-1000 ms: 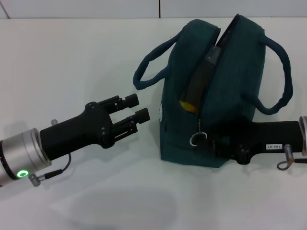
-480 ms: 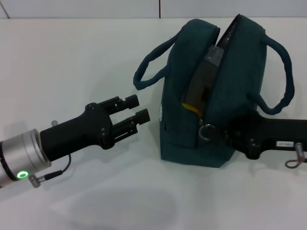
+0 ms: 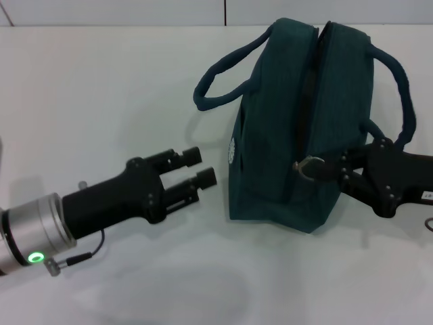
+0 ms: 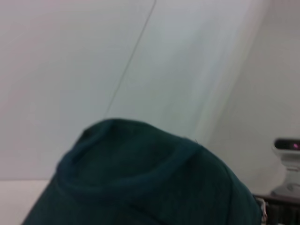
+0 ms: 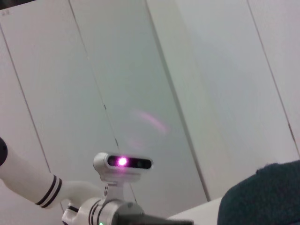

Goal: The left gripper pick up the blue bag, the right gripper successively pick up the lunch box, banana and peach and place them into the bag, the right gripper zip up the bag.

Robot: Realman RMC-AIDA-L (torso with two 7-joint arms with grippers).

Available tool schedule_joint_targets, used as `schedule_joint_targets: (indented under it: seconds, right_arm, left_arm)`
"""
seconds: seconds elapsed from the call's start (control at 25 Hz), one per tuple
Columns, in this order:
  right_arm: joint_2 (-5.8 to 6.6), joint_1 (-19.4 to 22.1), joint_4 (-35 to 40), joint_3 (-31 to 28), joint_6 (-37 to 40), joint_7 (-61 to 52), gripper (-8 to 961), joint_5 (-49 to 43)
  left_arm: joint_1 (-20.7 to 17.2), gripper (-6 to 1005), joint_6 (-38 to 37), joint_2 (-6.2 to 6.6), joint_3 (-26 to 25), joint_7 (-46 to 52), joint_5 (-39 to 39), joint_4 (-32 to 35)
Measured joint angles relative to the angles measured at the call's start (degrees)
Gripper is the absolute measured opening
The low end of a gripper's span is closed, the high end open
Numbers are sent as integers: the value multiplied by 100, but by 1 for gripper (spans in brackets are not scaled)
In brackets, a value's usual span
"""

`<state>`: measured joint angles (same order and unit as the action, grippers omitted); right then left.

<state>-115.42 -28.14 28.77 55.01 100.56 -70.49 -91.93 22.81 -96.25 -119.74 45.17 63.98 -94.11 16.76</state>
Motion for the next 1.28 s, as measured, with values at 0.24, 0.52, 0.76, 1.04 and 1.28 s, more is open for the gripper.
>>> schedule_joint_targets:
  seconds: [0.24, 0.52, 0.76, 1.04, 1.28]
  right_arm:
    - [-7, -186, 10, 35, 23, 23, 16, 52]
    - [59, -508, 36, 175, 29, -552, 17, -204]
    - [235, -586, 412, 377, -16, -1743, 18, -662]
    - [222, -410, 1234, 350, -8, -2626, 20, -975]
    - [128, -322, 1473, 150, 14, -2446, 21, -681]
  left_arm:
    - [19, 558, 0, -5, 255, -244, 42, -176]
    - [152, 558, 208, -38, 233, -508, 57, -524]
    - [225, 561, 366, -49, 250, -519, 60, -601]
    - [285, 562, 379, -44, 266, -523, 52, -611]
    - [319, 562, 380, -34, 271, -525, 41, -613]
